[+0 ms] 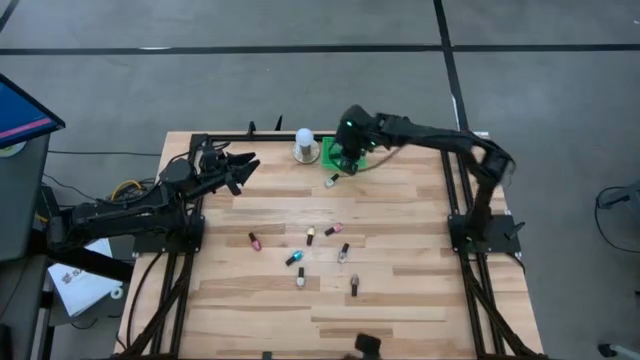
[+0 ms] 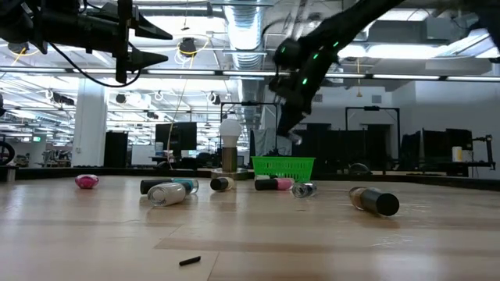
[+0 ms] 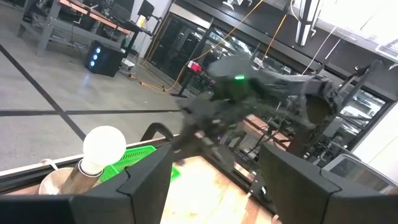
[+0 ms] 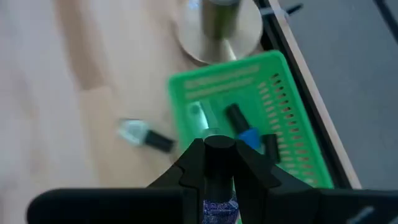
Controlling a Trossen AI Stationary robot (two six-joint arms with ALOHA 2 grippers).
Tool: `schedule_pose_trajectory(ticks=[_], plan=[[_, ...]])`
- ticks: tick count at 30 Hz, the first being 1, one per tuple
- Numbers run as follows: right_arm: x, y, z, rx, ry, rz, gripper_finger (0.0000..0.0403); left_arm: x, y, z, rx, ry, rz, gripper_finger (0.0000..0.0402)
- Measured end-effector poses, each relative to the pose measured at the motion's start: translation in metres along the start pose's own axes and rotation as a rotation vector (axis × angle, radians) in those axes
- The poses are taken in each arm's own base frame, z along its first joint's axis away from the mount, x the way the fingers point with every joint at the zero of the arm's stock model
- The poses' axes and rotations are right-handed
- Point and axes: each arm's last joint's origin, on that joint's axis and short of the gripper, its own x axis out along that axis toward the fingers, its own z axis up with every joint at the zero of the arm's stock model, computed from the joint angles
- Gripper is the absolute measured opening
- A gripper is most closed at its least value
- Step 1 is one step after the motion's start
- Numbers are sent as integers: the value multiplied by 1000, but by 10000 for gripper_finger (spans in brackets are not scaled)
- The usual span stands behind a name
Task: Pick & Place Nail Polish
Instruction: Put the violet nail polish bottle into the green basket, then put the red nail polish bottle into the green basket
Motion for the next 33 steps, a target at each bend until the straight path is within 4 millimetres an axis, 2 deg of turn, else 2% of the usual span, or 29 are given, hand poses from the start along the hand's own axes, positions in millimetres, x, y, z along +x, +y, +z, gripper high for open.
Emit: schedule_pose_trajectory(ticks=[3,9,16,20,25,29,33], plan=[[20,-14,4,1,69,22,47,0,0,0,0,0,1,239],[45,-32,2,30,167,69,59,0,0,0,2,0,1,239],[45,-39,2,-3,161,69,121,0,0,0,30,5,-4,239],[24,-39,9,-20,108,64,173,2,1,-6,61,78,-43,239],[-12,-38,16,-26,45,49,222,10,-6,-18,67,326,-98,239],[-53,-35,19,-41,-14,32,231,17,-25,-25,152,574,-140,239],[-92,-30,20,-51,-78,16,227,20,-51,-33,328,808,-221,239]])
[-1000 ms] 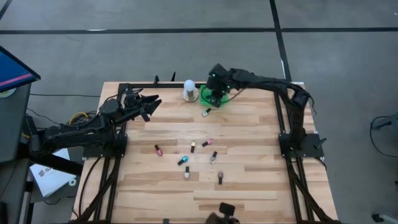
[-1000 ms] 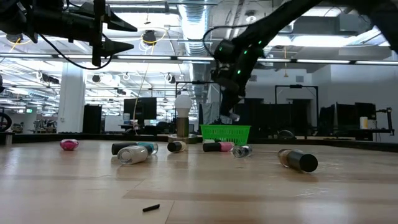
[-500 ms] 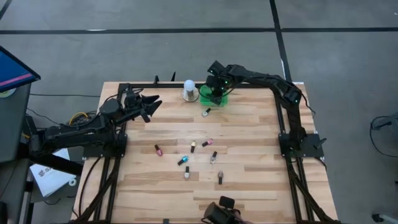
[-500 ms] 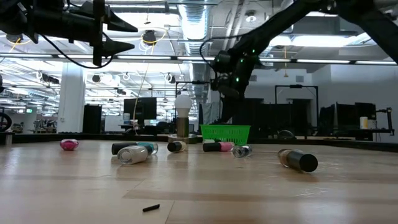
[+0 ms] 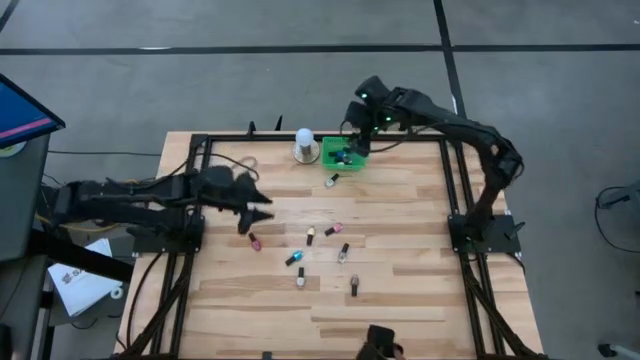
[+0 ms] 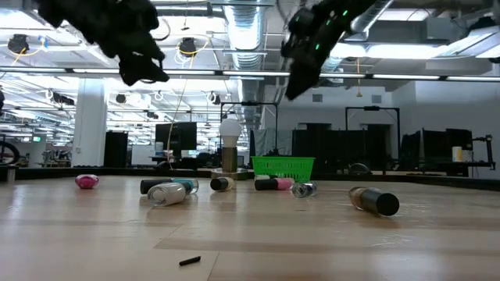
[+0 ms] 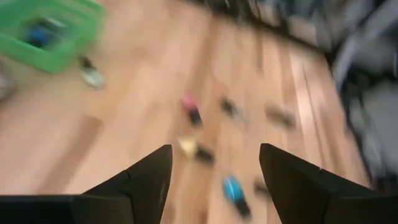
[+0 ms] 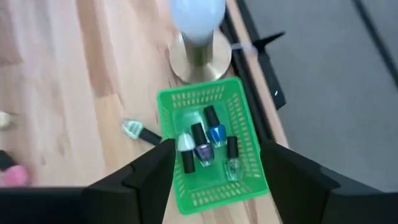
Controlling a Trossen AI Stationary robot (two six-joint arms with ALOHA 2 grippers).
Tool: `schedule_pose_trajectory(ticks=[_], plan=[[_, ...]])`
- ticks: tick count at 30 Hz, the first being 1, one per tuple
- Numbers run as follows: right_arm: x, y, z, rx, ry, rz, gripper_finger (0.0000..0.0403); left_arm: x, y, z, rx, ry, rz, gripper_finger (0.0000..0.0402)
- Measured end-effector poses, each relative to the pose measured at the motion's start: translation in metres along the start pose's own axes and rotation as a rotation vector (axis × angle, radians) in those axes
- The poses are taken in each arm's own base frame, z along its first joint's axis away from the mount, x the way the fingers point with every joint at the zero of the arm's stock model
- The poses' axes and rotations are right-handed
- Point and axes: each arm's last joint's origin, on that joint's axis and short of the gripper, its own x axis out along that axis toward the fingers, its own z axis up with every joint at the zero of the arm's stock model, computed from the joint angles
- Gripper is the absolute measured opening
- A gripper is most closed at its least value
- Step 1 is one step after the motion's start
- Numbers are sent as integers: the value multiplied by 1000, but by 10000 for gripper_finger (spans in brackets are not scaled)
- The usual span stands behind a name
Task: Pick & Place Nail Polish
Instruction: Put the red nail polish bottle into the green basket
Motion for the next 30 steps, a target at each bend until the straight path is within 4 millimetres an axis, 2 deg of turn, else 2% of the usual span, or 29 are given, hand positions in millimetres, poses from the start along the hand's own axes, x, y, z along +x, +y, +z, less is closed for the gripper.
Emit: schedule_pose_trajectory(ticks=[4,7,11,15,20,30], plan=[[-35,4,1,-9,-66,-19,221,15,-21,-10,194,230,-48,240],[-54,7,1,-13,-105,-29,219,29,-28,-27,272,380,-62,240],[-72,9,0,-19,-149,-42,219,46,-33,-46,398,493,-97,240],[-75,10,-2,-18,-137,-37,218,59,-31,-61,507,583,-105,240],[-72,12,-6,-14,-89,-18,216,71,-23,-74,559,674,-97,240],[-69,18,-7,-23,-63,22,216,89,-6,-87,627,791,-84,239]])
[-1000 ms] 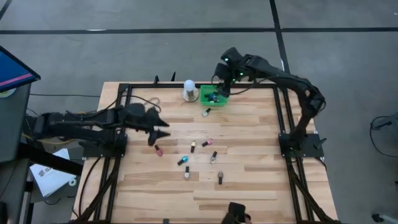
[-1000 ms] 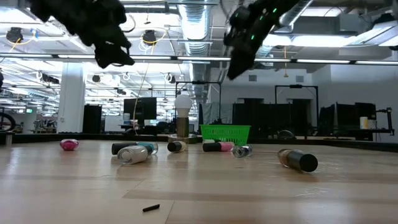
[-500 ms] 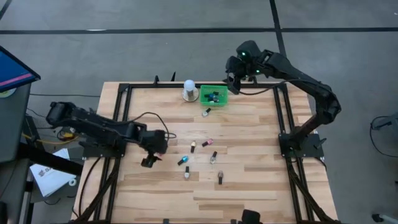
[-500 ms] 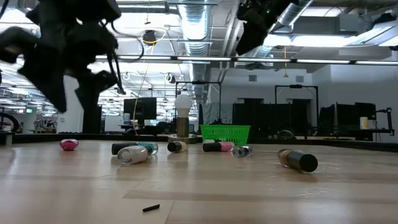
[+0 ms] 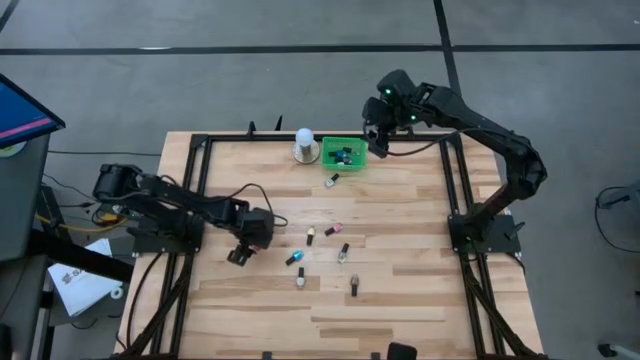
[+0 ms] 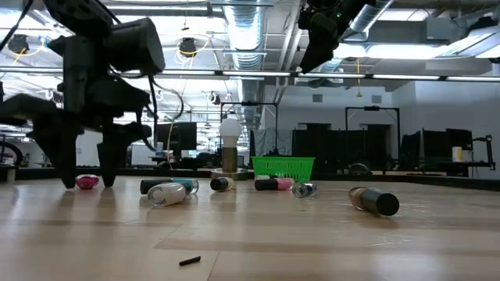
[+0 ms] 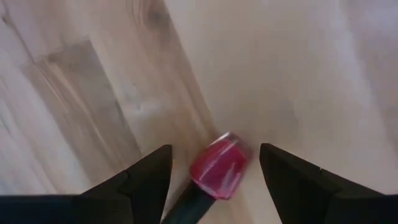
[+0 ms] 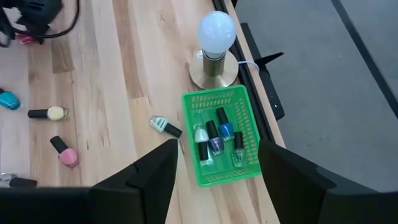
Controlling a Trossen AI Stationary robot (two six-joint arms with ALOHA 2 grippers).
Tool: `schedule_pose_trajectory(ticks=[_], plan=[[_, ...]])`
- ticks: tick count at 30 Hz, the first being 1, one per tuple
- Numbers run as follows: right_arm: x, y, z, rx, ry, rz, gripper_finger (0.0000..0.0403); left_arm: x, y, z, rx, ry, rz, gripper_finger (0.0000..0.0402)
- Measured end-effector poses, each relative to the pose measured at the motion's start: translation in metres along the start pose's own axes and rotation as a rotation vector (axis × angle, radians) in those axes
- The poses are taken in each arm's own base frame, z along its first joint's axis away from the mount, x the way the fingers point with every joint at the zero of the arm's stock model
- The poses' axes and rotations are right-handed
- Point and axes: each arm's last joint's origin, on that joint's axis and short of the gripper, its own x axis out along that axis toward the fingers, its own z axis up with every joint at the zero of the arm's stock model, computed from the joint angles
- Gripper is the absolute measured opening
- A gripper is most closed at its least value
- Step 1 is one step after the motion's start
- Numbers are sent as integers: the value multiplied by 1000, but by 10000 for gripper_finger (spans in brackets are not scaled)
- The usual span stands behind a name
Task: Pick & Place Nail Polish
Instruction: Put the red nail polish bottle into the green basket
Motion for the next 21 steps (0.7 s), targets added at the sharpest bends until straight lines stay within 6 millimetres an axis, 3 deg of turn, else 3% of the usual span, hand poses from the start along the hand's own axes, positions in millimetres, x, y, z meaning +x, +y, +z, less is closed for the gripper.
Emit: schedule_pose_trajectory(ticks=[7,17,21], plan=[[0,3,-1,-2,19,13,216,9,6,-2,-26,52,-12,215],[0,4,-5,4,61,29,216,10,6,-2,-38,54,-1,103],[0,8,-5,-5,64,38,211,10,6,-2,-45,55,-1,86]])
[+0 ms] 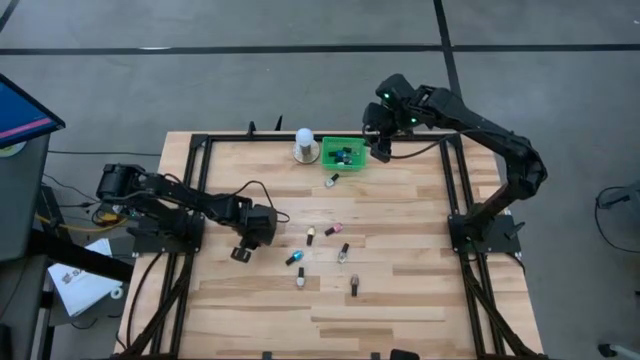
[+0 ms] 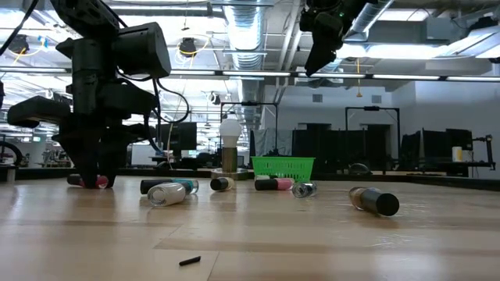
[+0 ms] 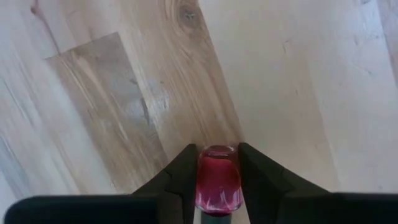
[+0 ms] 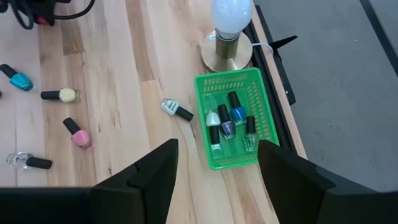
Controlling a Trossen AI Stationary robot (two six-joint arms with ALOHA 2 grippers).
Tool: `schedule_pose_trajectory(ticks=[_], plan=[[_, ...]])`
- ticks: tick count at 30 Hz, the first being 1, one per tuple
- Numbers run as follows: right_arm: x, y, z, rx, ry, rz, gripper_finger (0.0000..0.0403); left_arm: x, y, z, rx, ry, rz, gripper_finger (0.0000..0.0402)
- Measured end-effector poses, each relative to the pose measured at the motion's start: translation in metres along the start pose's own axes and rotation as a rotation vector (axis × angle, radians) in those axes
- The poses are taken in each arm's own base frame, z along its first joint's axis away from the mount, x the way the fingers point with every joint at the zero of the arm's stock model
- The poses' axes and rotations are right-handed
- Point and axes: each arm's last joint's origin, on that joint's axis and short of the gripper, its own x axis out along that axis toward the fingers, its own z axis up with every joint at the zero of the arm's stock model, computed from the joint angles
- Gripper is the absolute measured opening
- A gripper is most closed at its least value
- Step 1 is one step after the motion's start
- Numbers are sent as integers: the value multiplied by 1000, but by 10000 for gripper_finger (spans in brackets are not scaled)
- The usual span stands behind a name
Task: Pick & Place Nail Polish
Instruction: Put the red nail polish bottle into the green basket
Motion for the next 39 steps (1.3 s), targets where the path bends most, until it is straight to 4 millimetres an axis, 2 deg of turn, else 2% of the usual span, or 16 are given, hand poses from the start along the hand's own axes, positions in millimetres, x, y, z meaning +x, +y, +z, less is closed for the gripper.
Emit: schedule_pose_trajectory(ticks=[7,9,13,17,24,26,30,34,39], plan=[[-14,4,-1,-6,-47,36,186,-8,1,5,-61,-32,21,86],[-25,6,-3,-5,-69,47,179,-13,2,7,-72,-40,39,85],[-50,10,-7,-6,-134,27,167,-31,11,25,-87,-136,93,84],[-78,16,-13,1,-204,4,159,-48,28,42,-120,-243,166,84],[-119,28,-26,28,-311,-27,150,-94,84,71,-176,-622,421,84],[-126,30,-30,39,-331,-31,148,-110,104,77,-210,-745,505,84],[-136,33,-34,51,-356,-36,143,-130,144,85,-275,-887,633,84],[-140,35,-37,63,-354,-34,139,-135,182,103,-308,-925,672,84],[-139,36,-41,74,-315,-22,136,-119,220,128,-341,-920,656,85]])
